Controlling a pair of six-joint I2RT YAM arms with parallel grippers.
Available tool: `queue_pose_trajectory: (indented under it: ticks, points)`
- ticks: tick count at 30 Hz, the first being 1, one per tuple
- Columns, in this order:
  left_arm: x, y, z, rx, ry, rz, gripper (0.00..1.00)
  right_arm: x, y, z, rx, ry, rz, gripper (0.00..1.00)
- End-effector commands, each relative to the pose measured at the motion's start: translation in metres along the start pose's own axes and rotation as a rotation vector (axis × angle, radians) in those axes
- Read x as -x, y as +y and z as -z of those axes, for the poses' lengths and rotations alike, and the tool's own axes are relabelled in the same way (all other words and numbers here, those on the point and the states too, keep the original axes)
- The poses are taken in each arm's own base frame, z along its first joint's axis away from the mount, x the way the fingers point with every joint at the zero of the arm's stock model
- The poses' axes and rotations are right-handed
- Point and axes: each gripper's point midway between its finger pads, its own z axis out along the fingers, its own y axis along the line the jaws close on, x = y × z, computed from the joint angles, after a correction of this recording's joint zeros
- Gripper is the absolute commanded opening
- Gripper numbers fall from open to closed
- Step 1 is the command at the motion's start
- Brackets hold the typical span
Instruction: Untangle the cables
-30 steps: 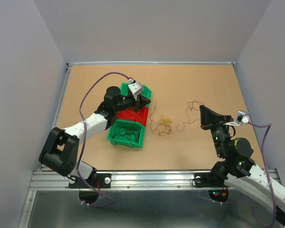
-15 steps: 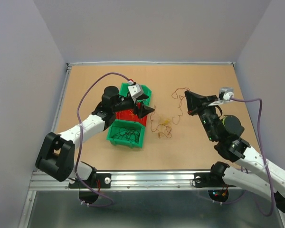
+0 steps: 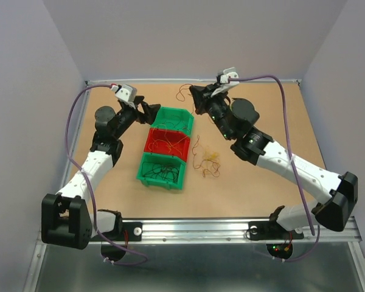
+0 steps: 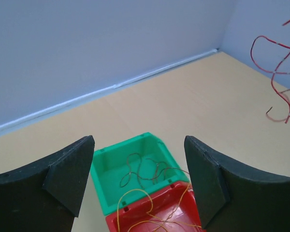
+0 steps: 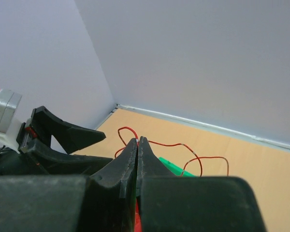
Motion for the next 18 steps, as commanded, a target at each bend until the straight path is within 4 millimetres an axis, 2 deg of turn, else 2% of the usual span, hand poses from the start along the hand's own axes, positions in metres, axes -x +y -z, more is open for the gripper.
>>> queue_pose_trajectory:
  ticks: [1,3,4,5,6,7,9,10,13,14,16,17,18]
  points:
    - [0.019,0.035,0.009,0.149,-0.093,0.046,0.85,0.041,0.022,-0.029,0.082,-0.101,-0.009,0.0]
    - [0.015,0.047,0.01,0.176,-0.092,0.068,0.84,0.033,0.023,-0.042,0.11,-0.086,-0.014,0.0]
    - [0.015,0.051,0.01,0.186,-0.098,0.073,0.84,0.018,0.022,-0.052,0.114,-0.058,-0.033,0.01]
    - [0.013,0.059,0.012,0.203,-0.095,0.079,0.84,0.02,0.02,-0.06,0.138,-0.06,-0.037,0.01]
    - [0.012,0.063,0.012,0.209,-0.096,0.078,0.83,0.003,0.018,-0.07,0.143,-0.027,-0.064,0.01]
    - [0.011,0.065,0.012,0.214,-0.095,0.08,0.83,-0.004,0.016,-0.077,0.154,-0.014,-0.079,0.0]
    - [0.008,0.071,0.013,0.229,-0.097,0.075,0.83,-0.007,0.008,-0.089,0.185,-0.001,-0.127,0.0]
    - [0.008,0.073,0.014,0.234,-0.099,0.068,0.83,-0.029,0.007,-0.097,0.206,0.044,-0.139,0.0]
    - [0.004,0.077,0.013,0.248,-0.098,0.057,0.83,-0.047,0.0,-0.109,0.248,0.082,-0.193,0.0]
    - [0.002,0.078,0.013,0.247,-0.094,0.057,0.83,-0.066,0.001,-0.114,0.275,0.118,-0.205,0.0]
    - [0.002,0.078,0.012,0.246,-0.096,0.053,0.83,-0.077,-0.001,-0.119,0.296,0.137,-0.226,0.01]
    - [-0.001,0.079,0.011,0.248,-0.09,0.053,0.83,-0.095,-0.002,-0.122,0.308,0.168,-0.229,0.0]
    - [-0.002,0.079,0.011,0.245,-0.088,0.053,0.83,-0.103,0.003,-0.122,0.338,0.189,-0.232,0.01]
